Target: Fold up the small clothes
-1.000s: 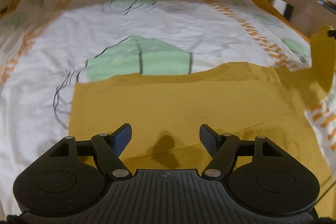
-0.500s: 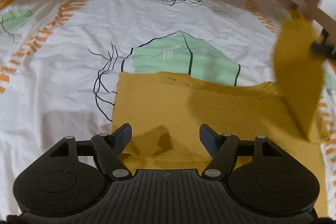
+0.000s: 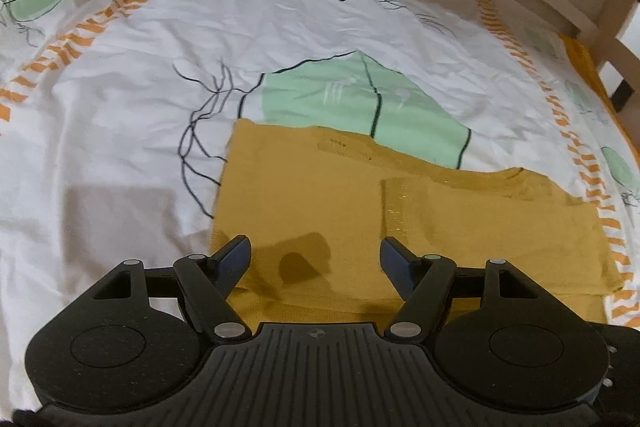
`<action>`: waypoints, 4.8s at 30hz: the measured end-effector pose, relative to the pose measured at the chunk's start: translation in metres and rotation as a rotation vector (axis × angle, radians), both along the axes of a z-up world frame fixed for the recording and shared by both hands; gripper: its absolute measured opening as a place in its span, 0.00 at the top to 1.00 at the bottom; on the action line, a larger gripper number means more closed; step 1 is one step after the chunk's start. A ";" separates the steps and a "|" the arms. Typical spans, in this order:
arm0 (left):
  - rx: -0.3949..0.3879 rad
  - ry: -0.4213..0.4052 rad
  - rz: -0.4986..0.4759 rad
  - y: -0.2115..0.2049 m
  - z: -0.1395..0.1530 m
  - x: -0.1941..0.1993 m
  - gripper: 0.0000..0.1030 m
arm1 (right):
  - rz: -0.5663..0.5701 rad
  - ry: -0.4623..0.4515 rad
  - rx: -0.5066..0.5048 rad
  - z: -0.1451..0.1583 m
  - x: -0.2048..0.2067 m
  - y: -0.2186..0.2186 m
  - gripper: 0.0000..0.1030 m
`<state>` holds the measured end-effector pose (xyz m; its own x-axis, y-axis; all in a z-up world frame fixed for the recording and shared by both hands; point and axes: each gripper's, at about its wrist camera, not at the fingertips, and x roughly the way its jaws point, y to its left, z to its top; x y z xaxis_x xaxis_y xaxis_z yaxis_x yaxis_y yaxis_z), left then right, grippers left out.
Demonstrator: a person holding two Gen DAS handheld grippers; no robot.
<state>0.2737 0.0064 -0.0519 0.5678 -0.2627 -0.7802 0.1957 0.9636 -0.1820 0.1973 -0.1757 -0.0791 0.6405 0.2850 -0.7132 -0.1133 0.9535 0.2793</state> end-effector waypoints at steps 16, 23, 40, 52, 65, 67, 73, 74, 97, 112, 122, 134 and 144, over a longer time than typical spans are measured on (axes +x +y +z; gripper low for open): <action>0.121 -0.007 -0.139 -0.039 -0.039 -0.013 0.33 | -0.099 0.016 -0.296 -0.025 -0.055 -0.055 0.05; 0.144 -0.035 -0.121 -0.043 -0.046 -0.018 0.31 | -0.114 0.059 -0.265 -0.032 -0.052 -0.062 0.00; 0.162 -0.115 -0.194 -0.049 -0.017 -0.016 0.33 | -0.082 0.147 -0.162 -0.012 -0.039 -0.078 0.01; 0.012 0.113 -0.134 -0.072 -0.035 0.032 0.54 | -0.247 0.046 -0.001 0.026 -0.043 -0.125 0.01; -0.041 0.073 -0.094 -0.085 -0.010 0.028 0.94 | -0.413 -0.053 0.050 0.054 -0.050 -0.181 0.01; -0.068 0.034 -0.111 -0.089 0.012 0.020 0.94 | -0.451 -0.062 0.060 0.056 -0.052 -0.195 0.01; -0.147 -0.092 -0.140 -0.084 0.082 0.002 0.94 | -0.594 -0.073 0.107 0.058 -0.061 -0.236 0.01; -0.154 -0.109 -0.143 -0.082 0.091 0.000 0.94 | -0.616 -0.070 0.116 0.057 -0.063 -0.242 0.01; 0.159 -0.005 -0.039 -0.024 -0.006 0.042 0.93 | -0.633 -0.007 0.112 0.042 -0.057 -0.247 0.01; 0.302 -0.080 0.004 -0.013 -0.003 0.023 0.93 | -0.610 0.025 0.070 0.032 -0.050 -0.239 0.01; 0.357 -0.021 -0.034 -0.027 -0.041 0.025 0.93 | -0.521 0.157 -0.171 -0.009 -0.028 -0.220 0.09; 0.442 -0.068 -0.084 -0.029 -0.043 0.004 0.78 | -0.488 0.188 -0.249 -0.026 -0.029 -0.213 0.05; 0.194 0.079 -0.077 0.042 -0.035 -0.053 0.62 | -0.464 0.225 -0.162 -0.021 -0.056 -0.209 0.05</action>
